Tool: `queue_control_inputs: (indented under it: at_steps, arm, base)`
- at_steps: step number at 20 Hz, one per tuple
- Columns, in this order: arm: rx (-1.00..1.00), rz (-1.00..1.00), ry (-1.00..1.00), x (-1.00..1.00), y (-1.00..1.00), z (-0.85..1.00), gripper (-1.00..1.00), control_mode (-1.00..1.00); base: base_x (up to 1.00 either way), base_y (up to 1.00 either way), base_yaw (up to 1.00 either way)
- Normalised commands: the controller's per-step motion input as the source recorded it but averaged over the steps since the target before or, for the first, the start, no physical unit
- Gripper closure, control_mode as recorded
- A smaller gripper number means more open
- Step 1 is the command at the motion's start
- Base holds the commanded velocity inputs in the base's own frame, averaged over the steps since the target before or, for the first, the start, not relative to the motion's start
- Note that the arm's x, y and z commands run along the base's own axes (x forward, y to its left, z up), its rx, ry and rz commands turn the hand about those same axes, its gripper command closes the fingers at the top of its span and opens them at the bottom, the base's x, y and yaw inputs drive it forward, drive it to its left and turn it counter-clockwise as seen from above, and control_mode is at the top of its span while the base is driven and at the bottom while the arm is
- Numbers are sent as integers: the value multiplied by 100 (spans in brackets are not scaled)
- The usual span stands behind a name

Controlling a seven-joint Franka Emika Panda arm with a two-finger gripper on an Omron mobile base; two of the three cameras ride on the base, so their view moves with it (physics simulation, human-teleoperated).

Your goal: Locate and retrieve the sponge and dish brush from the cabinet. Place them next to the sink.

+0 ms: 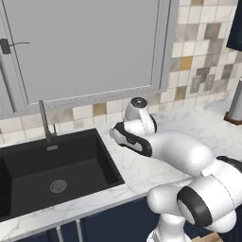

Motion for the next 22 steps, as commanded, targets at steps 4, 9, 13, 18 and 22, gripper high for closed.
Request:
queue_control_inputs:
  at_steps: [4, 9, 13, 18, 22]
  arm:
    - [-3, -2, 0, 15, 12, -25, 100, -100]
    - [0, -1, 0, 24, 8, -30, 100, -100]
    - [0, 0, 0, 42, 5, -23, 100, -100]
    - [0, 0, 1, 41, 2, -27, 100, -100]
    - [0, 0, 3, 37, 1, -28, 100, -100]
  base:
    - [0, 0, 0]
    - [0, 0, 0]
    - [0, 0, 0]
    - [0, 0, 0]
    - [0, 0, 0]
